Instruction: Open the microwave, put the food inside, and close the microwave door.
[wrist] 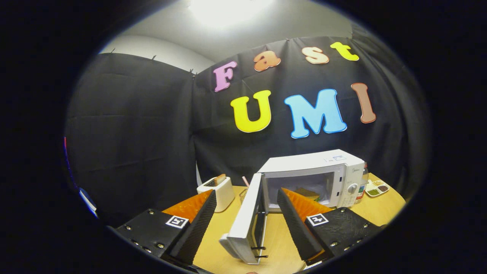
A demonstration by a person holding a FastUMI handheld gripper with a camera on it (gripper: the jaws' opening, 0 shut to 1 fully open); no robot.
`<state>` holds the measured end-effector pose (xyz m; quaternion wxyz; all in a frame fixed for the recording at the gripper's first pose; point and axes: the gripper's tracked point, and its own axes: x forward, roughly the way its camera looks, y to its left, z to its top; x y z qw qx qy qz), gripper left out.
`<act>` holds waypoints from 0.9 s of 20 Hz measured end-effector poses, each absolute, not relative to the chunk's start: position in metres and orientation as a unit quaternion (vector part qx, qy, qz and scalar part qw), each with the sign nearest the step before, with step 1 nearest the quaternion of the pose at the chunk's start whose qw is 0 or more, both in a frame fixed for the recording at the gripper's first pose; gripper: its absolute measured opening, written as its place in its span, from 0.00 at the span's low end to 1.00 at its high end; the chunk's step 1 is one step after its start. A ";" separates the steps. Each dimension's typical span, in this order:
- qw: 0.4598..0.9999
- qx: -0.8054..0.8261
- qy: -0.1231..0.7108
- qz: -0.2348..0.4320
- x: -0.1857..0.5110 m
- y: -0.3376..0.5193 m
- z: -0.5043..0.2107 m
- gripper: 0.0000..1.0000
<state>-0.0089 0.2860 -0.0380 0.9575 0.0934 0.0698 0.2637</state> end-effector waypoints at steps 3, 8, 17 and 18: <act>0.948 0.094 0.072 0.296 -0.034 0.313 -0.040 0.97; 0.926 0.078 0.090 0.359 -0.076 0.362 -0.062 0.97; 0.912 0.060 0.170 0.367 -0.069 0.384 -0.135 0.21; 0.909 0.058 0.179 0.371 -0.066 0.385 -0.142 0.02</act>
